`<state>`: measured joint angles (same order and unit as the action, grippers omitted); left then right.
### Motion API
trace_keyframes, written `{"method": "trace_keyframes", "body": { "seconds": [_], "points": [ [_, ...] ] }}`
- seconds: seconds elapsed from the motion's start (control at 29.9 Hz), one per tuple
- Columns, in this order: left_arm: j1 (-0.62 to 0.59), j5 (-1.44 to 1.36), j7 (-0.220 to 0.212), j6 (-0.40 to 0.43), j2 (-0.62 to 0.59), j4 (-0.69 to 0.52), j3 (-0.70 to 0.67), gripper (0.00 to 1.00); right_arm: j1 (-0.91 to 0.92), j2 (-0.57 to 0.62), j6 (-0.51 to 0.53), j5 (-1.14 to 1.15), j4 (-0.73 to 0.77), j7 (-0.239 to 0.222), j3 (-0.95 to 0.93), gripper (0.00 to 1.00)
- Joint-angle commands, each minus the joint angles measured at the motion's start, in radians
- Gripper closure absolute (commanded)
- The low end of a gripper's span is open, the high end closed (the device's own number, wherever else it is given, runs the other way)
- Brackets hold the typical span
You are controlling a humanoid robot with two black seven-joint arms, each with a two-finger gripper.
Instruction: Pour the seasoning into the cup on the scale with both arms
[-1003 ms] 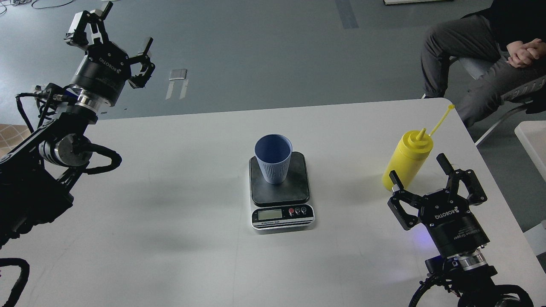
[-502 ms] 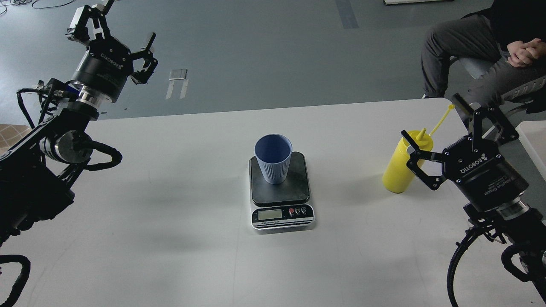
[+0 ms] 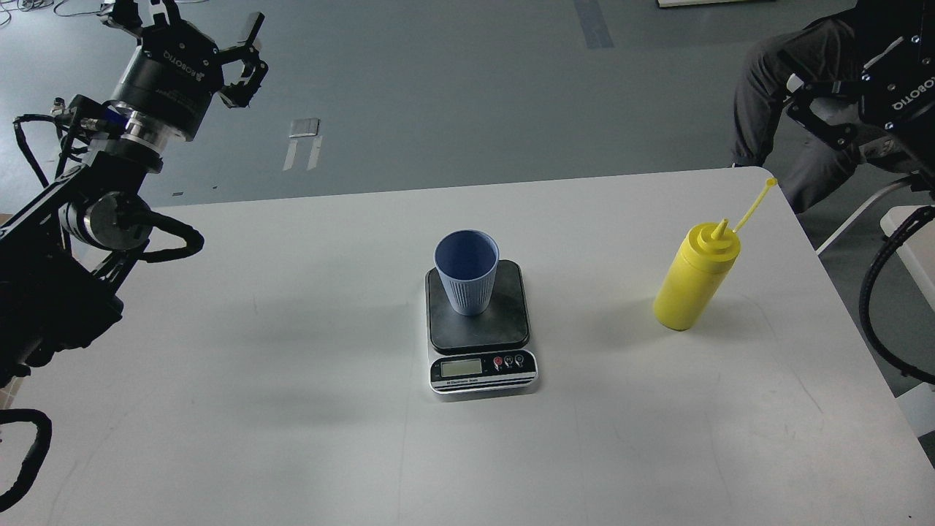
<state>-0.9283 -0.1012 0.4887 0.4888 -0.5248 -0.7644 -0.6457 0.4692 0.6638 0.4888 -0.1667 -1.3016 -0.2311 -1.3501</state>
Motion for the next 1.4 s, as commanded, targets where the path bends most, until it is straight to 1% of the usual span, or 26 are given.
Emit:
{"method": "trace_keyframes", "body": {
  "seconds": [0.0,0.03,0.13,0.2,0.23,0.3,0.43,0.54,0.64,0.67,0.7,0.74,0.77,0.8,0.87,0.9,0.97,1.0,1.07,1.2,1.37],
  "points": [
    [-0.018,0.000,0.000,0.000,0.008,0.020,-0.002,0.02,0.153,-0.036,0.000,0.007,0.142,0.000,0.112,0.00],
    [-0.020,0.000,0.000,0.000,0.009,0.024,-0.002,0.02,0.210,-0.085,0.000,0.018,0.192,0.000,0.141,0.00],
    [-0.021,0.000,0.000,0.000,0.011,0.024,-0.006,0.02,0.298,-0.183,0.000,0.064,0.299,0.000,0.164,0.00],
    [-0.021,0.000,0.000,0.000,0.011,0.024,-0.006,0.02,0.319,-0.220,0.000,0.114,0.346,0.000,0.164,0.00],
    [-0.021,0.001,0.000,0.000,0.012,0.024,-0.006,0.02,0.344,-0.263,0.000,0.181,0.391,0.000,0.163,0.00],
    [-0.020,0.000,0.000,0.000,0.012,0.024,-0.003,0.02,0.374,-0.312,0.000,0.272,0.447,0.000,0.161,0.00],
    [-0.020,0.000,0.000,0.000,0.023,0.031,0.000,0.02,0.391,-0.369,0.000,0.415,0.492,0.007,0.154,0.00],
    [-0.020,-0.012,0.000,0.000,0.035,0.060,0.001,0.02,0.396,-0.391,-0.042,0.492,0.504,0.022,0.154,0.00],
    [-0.021,-0.042,0.000,0.000,0.048,0.077,0.003,0.02,0.396,-0.395,-0.049,0.539,0.504,0.035,0.154,0.00],
    [-0.021,-0.060,-0.019,0.000,0.051,0.088,-0.002,0.02,0.396,-0.395,-0.049,0.567,0.504,0.047,0.154,0.00],
    [-0.021,-0.063,-0.041,0.000,0.057,0.094,-0.003,0.02,0.396,-0.394,-0.047,0.596,0.501,0.061,0.154,0.00],
    [-0.021,-0.063,-0.050,0.000,0.058,0.096,-0.003,0.02,0.396,-0.394,-0.049,0.630,0.499,0.079,0.152,0.00],
    [-0.021,-0.063,-0.050,0.000,0.058,0.096,-0.005,0.02,0.398,-0.394,-0.049,0.644,0.496,0.091,0.152,0.00],
    [-0.021,-0.063,-0.047,0.000,0.060,0.096,-0.009,0.02,0.398,-0.394,-0.047,0.668,0.493,0.119,0.152,0.00],
    [-0.021,-0.061,-0.044,0.000,0.060,0.096,-0.017,0.02,0.398,-0.394,-0.047,0.699,0.492,0.148,0.152,0.00],
    [-0.021,-0.057,-0.039,0.000,0.063,0.096,-0.018,0.02,0.398,-0.395,-0.047,0.726,0.493,0.179,0.151,0.00],
    [-0.023,-0.054,-0.035,0.000,0.077,0.096,-0.020,0.02,0.399,-0.395,-0.047,0.740,0.490,0.219,0.151,0.00],
    [-0.023,-0.052,-0.035,0.000,0.084,0.096,-0.022,0.02,0.399,-0.395,-0.047,0.736,0.490,0.231,0.149,0.00],
    [-0.021,-0.052,-0.035,0.000,0.091,0.096,-0.031,0.02,0.401,-0.395,-0.047,0.730,0.489,0.236,0.143,0.00],
    [-0.018,-0.052,-0.035,0.000,0.104,0.096,-0.066,0.02,0.396,-0.415,-0.024,0.728,0.487,0.227,0.085,0.00],
    [-0.017,-0.055,-0.044,0.000,0.103,0.096,-0.052,0.02,0.396,-0.408,0.000,0.731,0.505,0.219,0.083,0.00]
  ]
}}
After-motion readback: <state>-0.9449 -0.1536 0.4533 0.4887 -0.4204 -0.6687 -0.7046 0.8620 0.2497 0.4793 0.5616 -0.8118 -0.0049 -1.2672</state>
